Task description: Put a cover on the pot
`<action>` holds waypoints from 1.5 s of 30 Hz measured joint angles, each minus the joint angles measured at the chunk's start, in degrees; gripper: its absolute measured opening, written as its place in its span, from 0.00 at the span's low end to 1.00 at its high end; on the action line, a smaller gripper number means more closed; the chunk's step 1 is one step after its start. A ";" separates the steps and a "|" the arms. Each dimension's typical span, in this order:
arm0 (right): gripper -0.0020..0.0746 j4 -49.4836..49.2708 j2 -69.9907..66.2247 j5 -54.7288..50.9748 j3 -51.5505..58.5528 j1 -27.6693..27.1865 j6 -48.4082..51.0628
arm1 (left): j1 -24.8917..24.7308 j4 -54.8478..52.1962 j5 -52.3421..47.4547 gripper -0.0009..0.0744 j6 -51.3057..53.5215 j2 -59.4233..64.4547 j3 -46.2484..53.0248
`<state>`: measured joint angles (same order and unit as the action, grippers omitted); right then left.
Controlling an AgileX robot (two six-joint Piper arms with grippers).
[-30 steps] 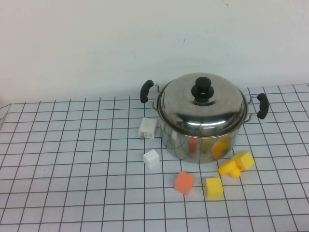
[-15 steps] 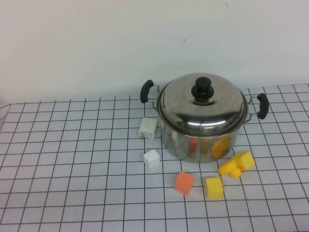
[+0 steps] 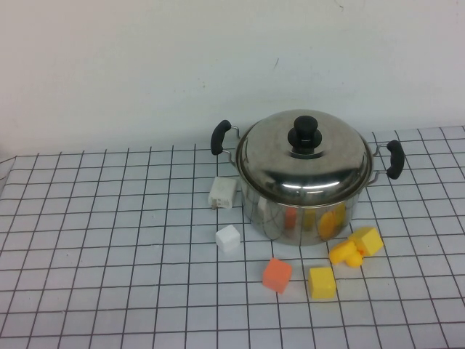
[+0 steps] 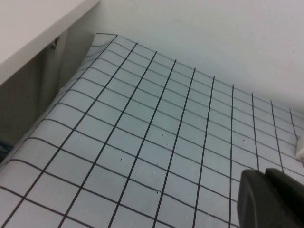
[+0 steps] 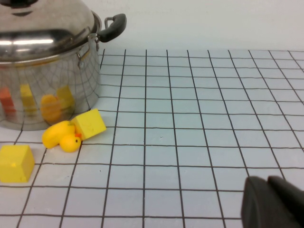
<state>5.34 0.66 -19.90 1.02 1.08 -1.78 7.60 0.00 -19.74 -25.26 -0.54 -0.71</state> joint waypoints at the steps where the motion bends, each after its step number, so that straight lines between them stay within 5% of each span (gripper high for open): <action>1: 0.04 0.00 0.00 0.00 0.00 0.00 0.00 | 0.00 0.00 -0.39 0.01 0.09 0.00 0.00; 16: 0.04 0.00 0.00 0.00 0.00 0.00 0.00 | -2.68 -0.67 -0.18 0.01 0.98 -0.27 1.22; 33: 0.04 0.00 0.00 0.00 0.00 0.00 0.00 | -10.32 -0.49 -0.18 0.01 14.75 -0.27 1.22; 45: 0.04 0.00 0.00 0.00 0.00 0.00 0.00 | -8.66 -0.49 -0.18 0.01 15.45 -0.27 1.22</action>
<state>5.34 0.66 -19.90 1.02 1.08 -1.78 -1.06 -0.49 -19.92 -9.81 -0.81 0.51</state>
